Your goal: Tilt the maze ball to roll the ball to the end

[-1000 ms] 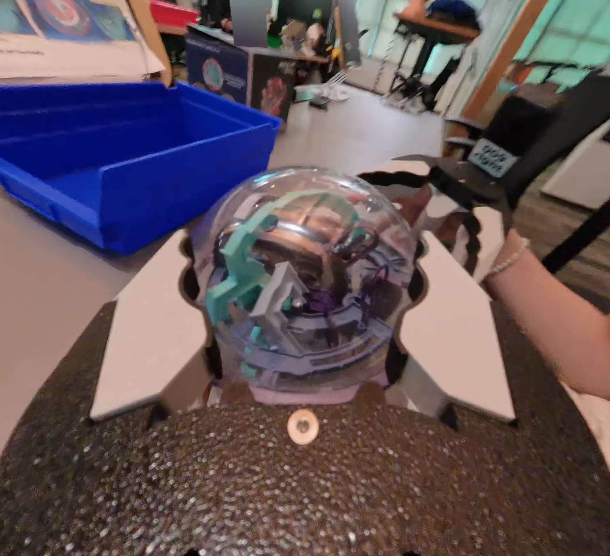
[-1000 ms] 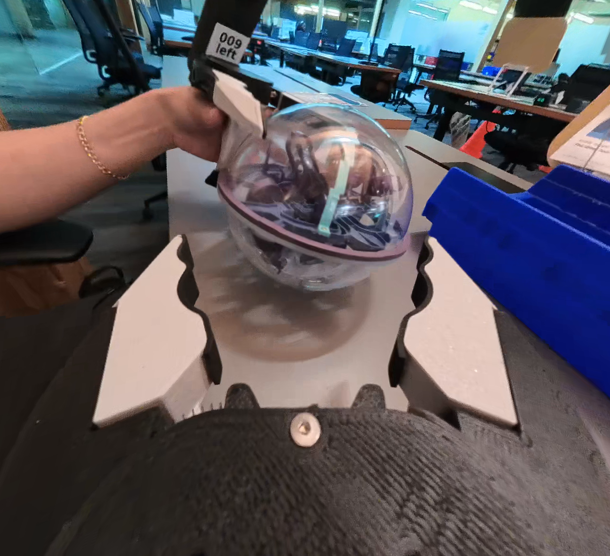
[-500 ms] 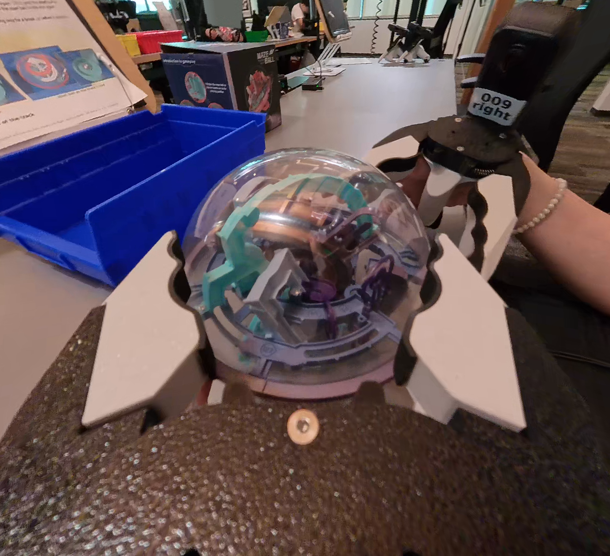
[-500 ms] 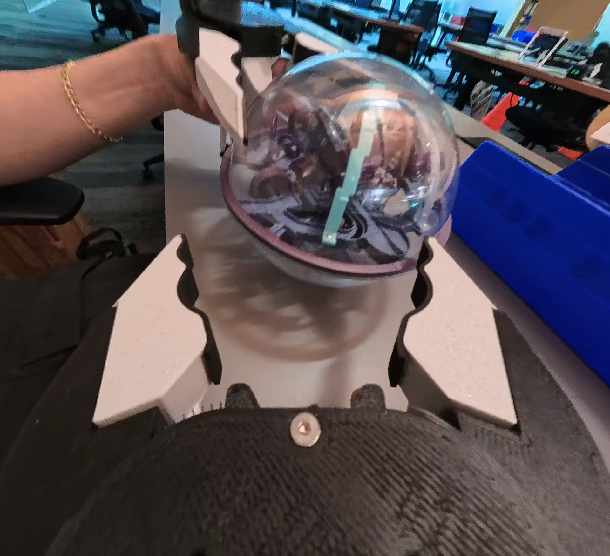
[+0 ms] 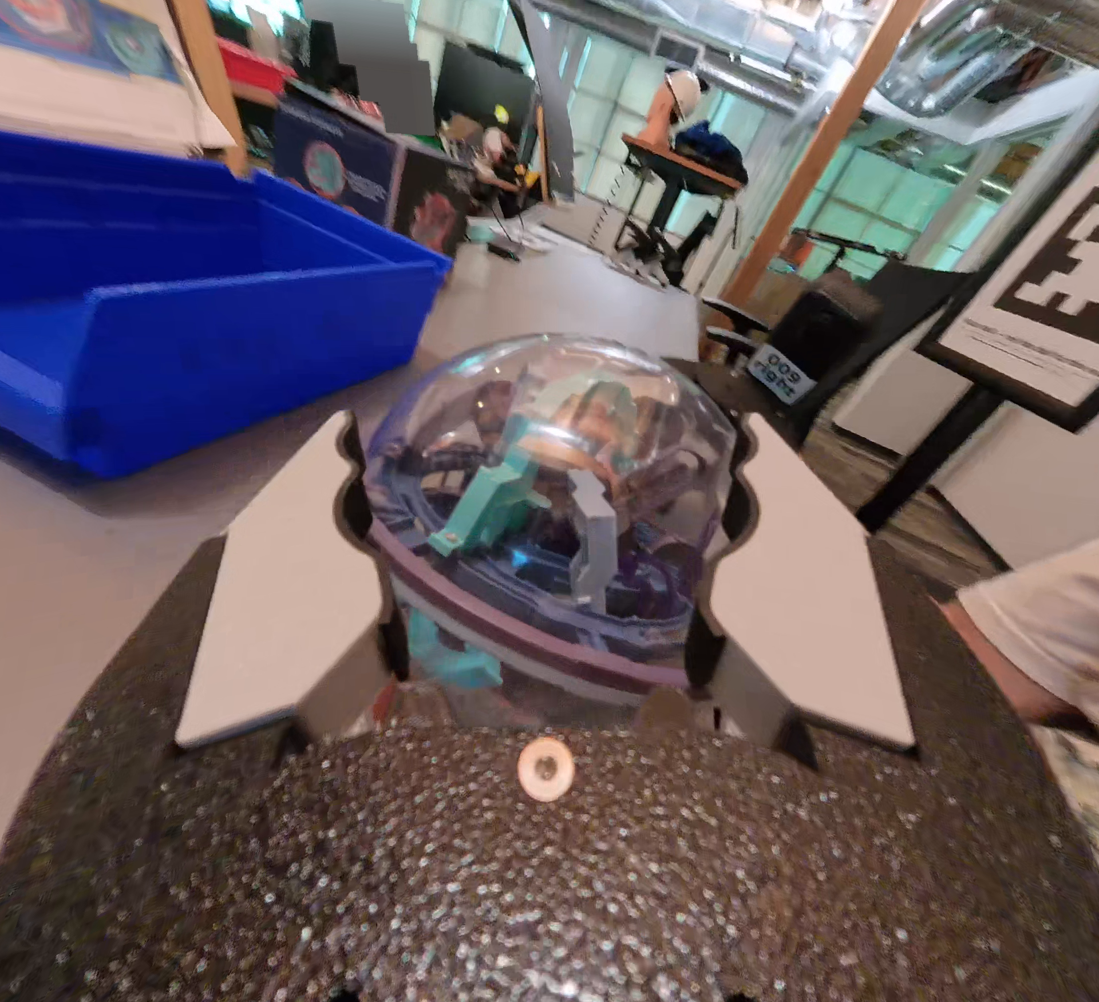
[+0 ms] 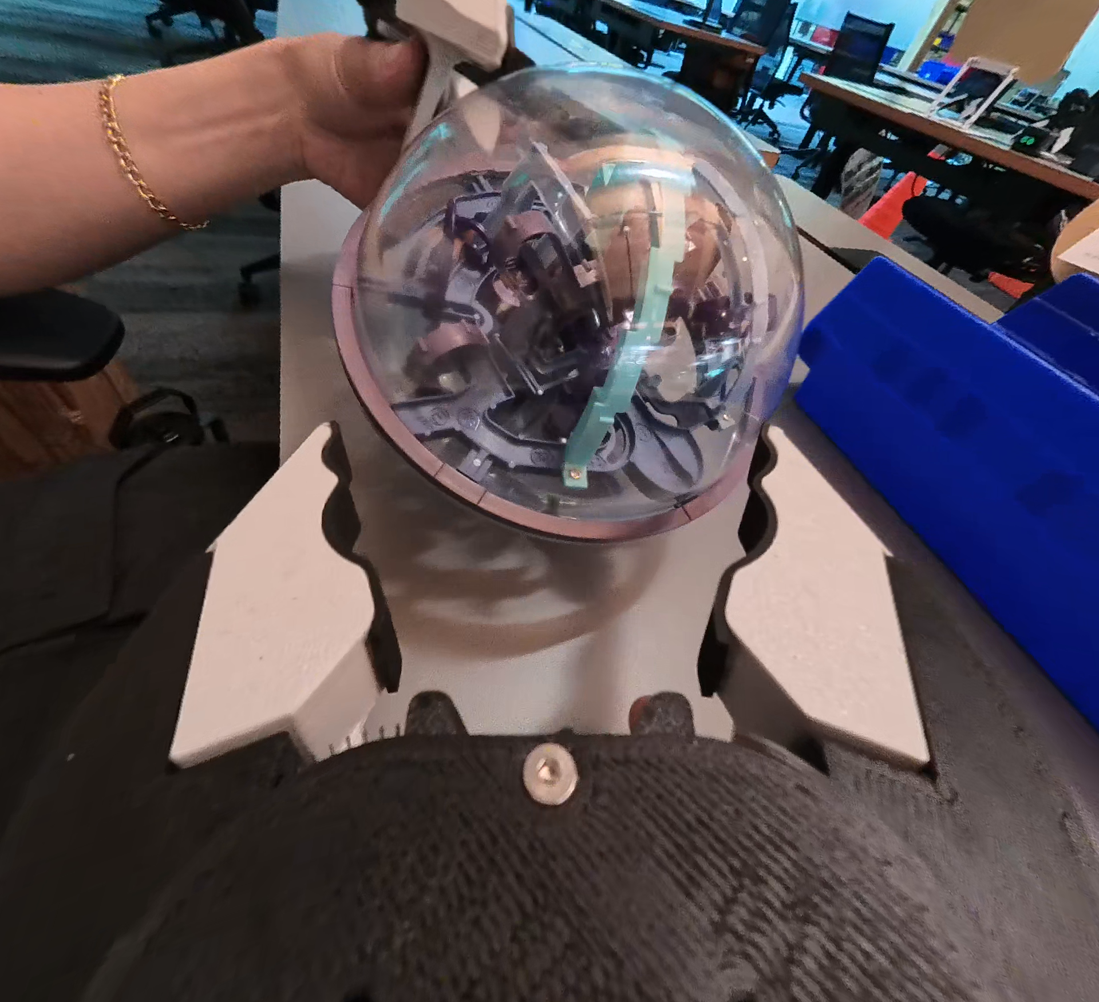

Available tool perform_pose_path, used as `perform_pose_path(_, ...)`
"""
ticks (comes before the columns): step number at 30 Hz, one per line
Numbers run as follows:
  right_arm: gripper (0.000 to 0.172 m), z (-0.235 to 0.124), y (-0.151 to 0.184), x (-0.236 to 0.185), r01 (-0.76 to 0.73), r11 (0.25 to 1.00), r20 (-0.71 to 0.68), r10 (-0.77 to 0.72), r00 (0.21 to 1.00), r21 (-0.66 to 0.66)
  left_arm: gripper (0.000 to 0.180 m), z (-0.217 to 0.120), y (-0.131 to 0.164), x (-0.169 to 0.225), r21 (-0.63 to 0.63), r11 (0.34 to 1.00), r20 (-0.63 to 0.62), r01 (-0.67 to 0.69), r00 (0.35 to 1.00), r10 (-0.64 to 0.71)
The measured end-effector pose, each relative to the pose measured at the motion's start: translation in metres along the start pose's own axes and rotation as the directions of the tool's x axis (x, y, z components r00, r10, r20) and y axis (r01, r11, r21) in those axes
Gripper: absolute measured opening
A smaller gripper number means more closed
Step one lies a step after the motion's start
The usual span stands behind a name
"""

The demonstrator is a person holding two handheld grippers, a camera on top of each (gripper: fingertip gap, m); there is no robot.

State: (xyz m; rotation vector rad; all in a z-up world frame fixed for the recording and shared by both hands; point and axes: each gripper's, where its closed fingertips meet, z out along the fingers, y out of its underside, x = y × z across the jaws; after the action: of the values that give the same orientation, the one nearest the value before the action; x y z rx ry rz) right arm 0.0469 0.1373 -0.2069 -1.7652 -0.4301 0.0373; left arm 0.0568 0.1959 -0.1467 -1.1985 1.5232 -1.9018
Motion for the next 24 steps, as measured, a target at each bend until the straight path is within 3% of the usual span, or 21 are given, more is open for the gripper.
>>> perform_pose_path(9,0.136,0.006,0.006,0.0,-0.011,0.999,-0.006,0.011,1.0,-0.04,0.126,0.002,0.01,-0.004,-0.034,0.991,-0.009,0.132,0.991,-0.133)
perform_pose_path(13,0.139,0.007,0.005,0.001,-0.021,0.999,-0.017,0.02,1.0,-0.036,0.155,0.006,0.011,0.007,-0.038,0.986,-0.07,0.16,0.984,-0.163)
perform_pose_path(17,0.148,0.007,0.005,0.003,-0.02,0.999,-0.027,0.019,0.999,-0.042,0.155,0.007,0.01,0.026,-0.033,0.995,-0.157,0.099,0.982,-0.103)
perform_pose_path(24,0.151,0.011,0.01,0.002,-0.004,0.997,-0.034,0.001,0.999,-0.076,0.148,0.011,0.029,0.014,-0.12,0.992,-0.076,0.032,0.996,-0.041)
